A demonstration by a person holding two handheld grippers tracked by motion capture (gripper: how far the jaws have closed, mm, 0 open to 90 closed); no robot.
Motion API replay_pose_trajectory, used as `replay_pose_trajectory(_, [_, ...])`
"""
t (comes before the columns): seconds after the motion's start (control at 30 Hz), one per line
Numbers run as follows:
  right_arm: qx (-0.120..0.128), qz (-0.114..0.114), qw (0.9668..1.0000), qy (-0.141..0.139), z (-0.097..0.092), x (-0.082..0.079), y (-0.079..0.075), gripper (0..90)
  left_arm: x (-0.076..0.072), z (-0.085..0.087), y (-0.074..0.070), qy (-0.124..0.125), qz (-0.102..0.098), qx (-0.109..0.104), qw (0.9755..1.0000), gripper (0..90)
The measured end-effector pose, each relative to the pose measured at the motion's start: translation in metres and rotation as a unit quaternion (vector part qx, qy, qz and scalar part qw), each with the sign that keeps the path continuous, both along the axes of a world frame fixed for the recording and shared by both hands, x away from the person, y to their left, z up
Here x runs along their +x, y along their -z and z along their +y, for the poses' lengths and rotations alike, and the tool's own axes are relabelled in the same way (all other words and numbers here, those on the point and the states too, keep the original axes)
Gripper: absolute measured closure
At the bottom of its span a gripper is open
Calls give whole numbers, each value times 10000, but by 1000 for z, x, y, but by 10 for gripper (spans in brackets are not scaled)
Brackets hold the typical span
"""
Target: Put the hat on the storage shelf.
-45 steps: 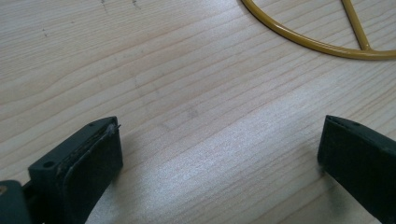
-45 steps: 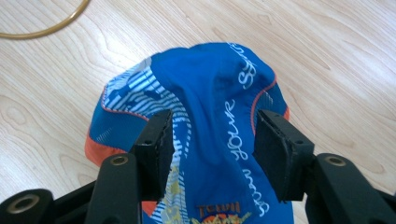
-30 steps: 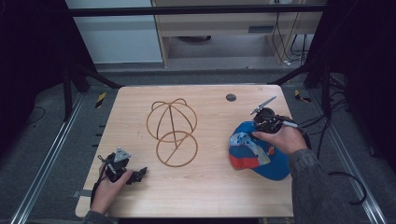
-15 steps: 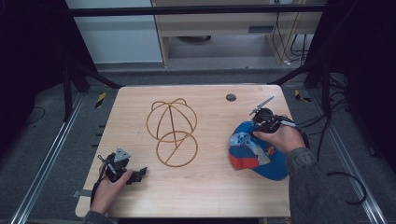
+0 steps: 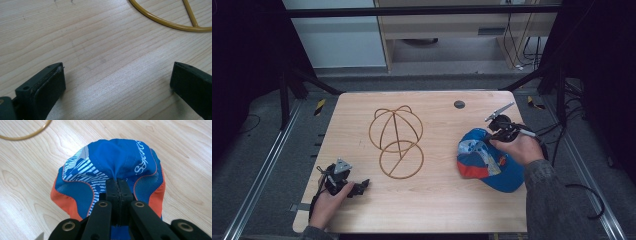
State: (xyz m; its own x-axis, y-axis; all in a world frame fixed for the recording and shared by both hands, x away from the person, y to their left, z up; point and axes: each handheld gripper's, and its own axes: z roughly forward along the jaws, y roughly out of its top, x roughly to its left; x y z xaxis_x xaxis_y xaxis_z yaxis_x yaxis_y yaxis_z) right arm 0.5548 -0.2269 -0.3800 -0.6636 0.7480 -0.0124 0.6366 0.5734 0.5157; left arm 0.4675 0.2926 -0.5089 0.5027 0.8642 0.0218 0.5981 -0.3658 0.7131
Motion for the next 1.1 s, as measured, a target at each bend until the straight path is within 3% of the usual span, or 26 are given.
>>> replay_pose_trajectory(0.1, [203, -57, 9998, 39, -6, -3, -6, 900, 0, 0, 0, 0, 0, 1, 10000, 0])
replay_pose_trajectory(0.4, [502, -325, 9982, 28, -11, -13, -26, 900, 0, 0, 0, 1, -1, 2, 10000, 0])
replay_pose_trajectory(0.67, [556, -506, 9972, -27, -7, -16, -45, 900, 0, 0, 0, 1, 0, 1, 10000, 0])
replay_pose_trajectory(1.1, [492, -617, 9968, -103, 11, -19, -82, 900, 0, 0, 0, -16, -2, -28, 10000, 0])
